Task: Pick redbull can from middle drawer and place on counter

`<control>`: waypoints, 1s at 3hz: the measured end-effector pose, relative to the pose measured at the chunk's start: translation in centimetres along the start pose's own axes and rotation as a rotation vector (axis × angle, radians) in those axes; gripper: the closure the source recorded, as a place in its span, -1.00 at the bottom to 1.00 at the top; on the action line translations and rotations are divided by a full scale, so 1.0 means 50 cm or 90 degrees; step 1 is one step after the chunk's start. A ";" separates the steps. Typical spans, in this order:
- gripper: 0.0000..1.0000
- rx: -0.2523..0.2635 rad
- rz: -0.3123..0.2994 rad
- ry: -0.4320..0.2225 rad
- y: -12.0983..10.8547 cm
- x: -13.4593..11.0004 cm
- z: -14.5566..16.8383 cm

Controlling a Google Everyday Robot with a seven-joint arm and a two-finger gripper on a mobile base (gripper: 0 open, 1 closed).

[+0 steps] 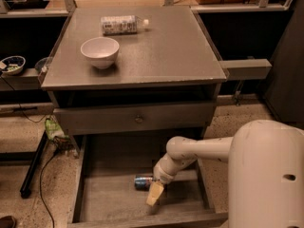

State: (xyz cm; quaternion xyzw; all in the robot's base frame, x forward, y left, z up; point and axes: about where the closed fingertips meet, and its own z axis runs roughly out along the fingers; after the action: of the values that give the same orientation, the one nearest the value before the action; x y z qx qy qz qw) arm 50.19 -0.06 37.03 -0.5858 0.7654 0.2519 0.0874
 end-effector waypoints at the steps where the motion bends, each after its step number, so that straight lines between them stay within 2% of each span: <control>1: -1.00 -0.004 0.002 -0.001 0.010 0.014 0.010; 3: -0.01 -0.004 0.002 -0.001 0.010 0.014 0.010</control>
Offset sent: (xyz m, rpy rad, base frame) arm -0.0061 -0.0021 -0.0047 0.0024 0.0048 -0.0006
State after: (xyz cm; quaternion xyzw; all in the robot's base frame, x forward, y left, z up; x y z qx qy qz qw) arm 49.44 -0.32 36.46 -0.5846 0.7654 0.2547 0.0860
